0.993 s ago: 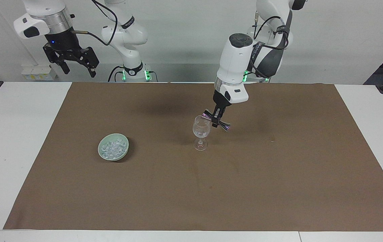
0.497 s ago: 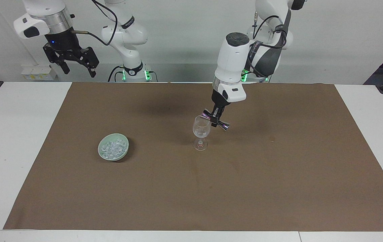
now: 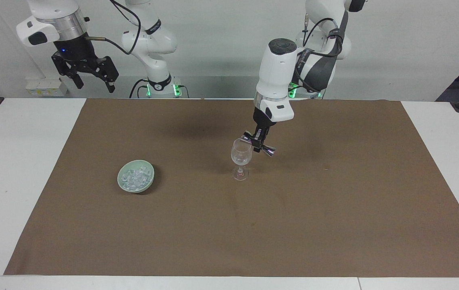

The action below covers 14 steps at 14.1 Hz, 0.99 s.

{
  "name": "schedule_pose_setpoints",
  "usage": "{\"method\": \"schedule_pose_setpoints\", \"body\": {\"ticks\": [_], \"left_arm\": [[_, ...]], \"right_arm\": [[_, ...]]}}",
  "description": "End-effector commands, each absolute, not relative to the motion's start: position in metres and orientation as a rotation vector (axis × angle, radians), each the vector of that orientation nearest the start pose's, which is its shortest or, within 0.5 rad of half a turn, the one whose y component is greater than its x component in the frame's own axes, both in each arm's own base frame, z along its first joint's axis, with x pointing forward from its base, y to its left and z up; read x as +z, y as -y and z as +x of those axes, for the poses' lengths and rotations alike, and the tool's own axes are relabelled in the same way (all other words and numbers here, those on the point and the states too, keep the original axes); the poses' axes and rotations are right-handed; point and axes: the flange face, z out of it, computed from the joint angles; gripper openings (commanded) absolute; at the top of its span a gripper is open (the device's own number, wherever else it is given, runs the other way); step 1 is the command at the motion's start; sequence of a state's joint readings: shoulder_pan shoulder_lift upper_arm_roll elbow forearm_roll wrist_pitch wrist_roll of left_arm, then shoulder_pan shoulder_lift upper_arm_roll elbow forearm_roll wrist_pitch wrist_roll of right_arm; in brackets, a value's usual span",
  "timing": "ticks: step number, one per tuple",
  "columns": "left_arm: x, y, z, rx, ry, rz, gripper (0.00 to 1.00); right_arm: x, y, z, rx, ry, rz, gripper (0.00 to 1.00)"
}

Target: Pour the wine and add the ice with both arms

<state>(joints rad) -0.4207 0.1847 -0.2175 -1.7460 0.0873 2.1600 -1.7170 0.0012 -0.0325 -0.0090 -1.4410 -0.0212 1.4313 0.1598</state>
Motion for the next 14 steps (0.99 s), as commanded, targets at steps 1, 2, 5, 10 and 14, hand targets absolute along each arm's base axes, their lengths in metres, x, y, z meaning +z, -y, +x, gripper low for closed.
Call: {"method": "schedule_pose_setpoints", "body": {"ticks": [1, 2, 5, 10, 14], "left_arm": [[0.5009, 0.3744, 0.5129, -0.256, 1.678, -2.870, 0.00], [0.5015, 0.3745, 0.5137, -0.265, 1.676, -2.870, 0.00], [0.5021, 0.3744, 0.5139, -0.271, 1.673, -2.869, 0.00], [0.5022, 0.3749, 0.5135, -0.279, 1.675, -2.866, 0.00], [0.5022, 0.3749, 0.5135, -0.281, 1.673, -2.866, 0.00]], "right_arm": [[0.6912, 0.0076, 0.5200, -0.035, -0.251, -3.139, 1.00], [0.6904, 0.0076, 0.5205, -0.032, -0.251, -3.139, 1.00], [0.6912, 0.0084, 0.5200, -0.035, -0.253, -3.139, 1.00], [0.6904, 0.0076, 0.5205, -0.032, -0.251, -3.139, 1.00], [0.6904, 0.0076, 0.5205, -0.032, -0.251, -3.139, 1.00]]}}
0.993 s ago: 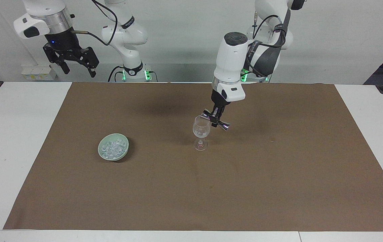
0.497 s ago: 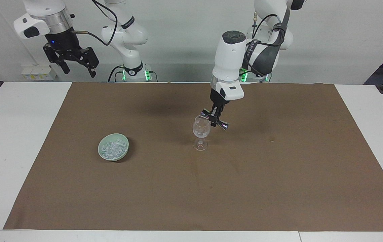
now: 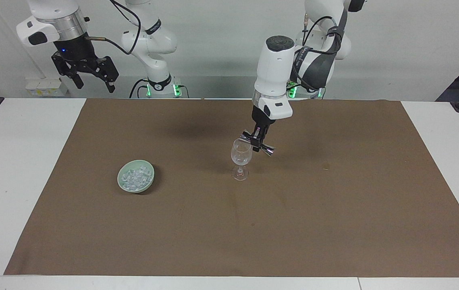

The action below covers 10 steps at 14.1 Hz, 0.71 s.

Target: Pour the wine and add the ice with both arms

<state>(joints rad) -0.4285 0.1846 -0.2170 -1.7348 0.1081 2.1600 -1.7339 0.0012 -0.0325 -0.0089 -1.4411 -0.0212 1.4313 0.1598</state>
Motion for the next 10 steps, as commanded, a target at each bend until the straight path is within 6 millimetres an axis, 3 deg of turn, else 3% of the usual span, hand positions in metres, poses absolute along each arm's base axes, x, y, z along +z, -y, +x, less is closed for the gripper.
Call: {"method": "schedule_pose_setpoints", "body": {"ticks": [1, 10], "left_arm": [[0.5012, 0.3750, 0.5137, -0.279, 1.673, -2.865, 0.00], [0.4996, 0.3760, 0.5103, -0.268, 1.662, -2.858, 0.00]], "right_arm": [[0.6904, 0.0076, 0.5205, -0.032, -0.251, -3.139, 1.00], [0.6904, 0.0076, 0.5205, -0.032, -0.251, -3.139, 1.00]]}}
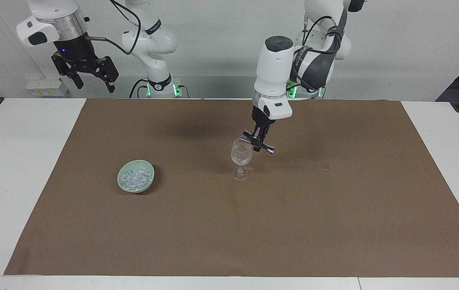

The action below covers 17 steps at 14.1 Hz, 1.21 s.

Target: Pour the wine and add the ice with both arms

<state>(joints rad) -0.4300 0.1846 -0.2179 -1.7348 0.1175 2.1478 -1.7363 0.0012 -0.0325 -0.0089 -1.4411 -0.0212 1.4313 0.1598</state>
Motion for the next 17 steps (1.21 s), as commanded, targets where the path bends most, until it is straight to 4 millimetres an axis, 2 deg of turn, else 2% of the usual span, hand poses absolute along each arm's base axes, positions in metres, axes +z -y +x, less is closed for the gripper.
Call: {"method": "schedule_pose_setpoints", "body": {"ticks": [1, 8, 17], "left_arm": [[0.4990, 0.3772, 0.5087, -0.271, 1.652, -2.861, 0.00], [0.4975, 0.3815, 0.5031, -0.336, 1.567, -2.846, 0.00], [0.5020, 0.3815, 0.5060, -0.340, 1.572, -2.839, 0.00]], "right_arm": [[0.6904, 0.0076, 0.5205, -0.032, -0.251, -3.139, 1.00], [0.6908, 0.0078, 0.5201, -0.030, -0.251, -3.141, 1.00], [0.6914, 0.0059, 0.5208, -0.039, -0.246, -3.139, 1.00]]}}
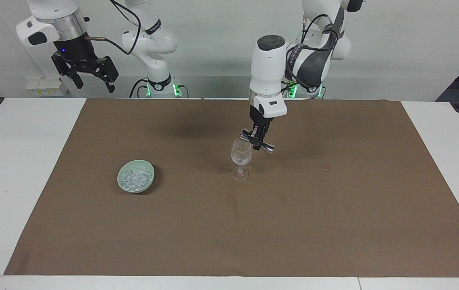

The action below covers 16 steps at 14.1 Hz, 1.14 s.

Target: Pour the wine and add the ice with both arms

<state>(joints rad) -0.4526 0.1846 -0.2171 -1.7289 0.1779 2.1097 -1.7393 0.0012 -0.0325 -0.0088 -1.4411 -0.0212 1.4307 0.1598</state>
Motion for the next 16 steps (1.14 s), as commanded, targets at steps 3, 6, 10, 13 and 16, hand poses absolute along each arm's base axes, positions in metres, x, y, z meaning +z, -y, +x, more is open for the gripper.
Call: {"method": "schedule_pose_setpoints", "body": {"ticks": [3, 6, 10, 13, 16], "left_arm": [[0.5067, 0.3820, 0.5076, -0.364, 1.561, -2.838, 0.00], [0.5075, 0.3838, 0.5062, -0.365, 1.553, -2.833, 0.00], [0.5099, 0.3842, 0.5064, -0.406, 1.537, -2.828, 0.00], [0.5082, 0.3883, 0.5041, -0.431, 1.520, -2.826, 0.00], [0.5093, 0.3890, 0.5048, -0.453, 1.540, -2.815, 0.00]], "right_arm": [[0.6917, 0.0083, 0.5211, -0.044, -0.243, -3.139, 1.00], [0.6918, 0.0076, 0.5213, -0.047, -0.241, -3.139, 1.00], [0.6934, 0.0064, 0.5262, -0.104, -0.239, -3.132, 1.00], [0.6934, 0.0063, 0.5285, -0.130, -0.241, -3.129, 1.00], [0.6928, 0.0063, 0.5310, -0.157, -0.236, -3.127, 1.00]]}}
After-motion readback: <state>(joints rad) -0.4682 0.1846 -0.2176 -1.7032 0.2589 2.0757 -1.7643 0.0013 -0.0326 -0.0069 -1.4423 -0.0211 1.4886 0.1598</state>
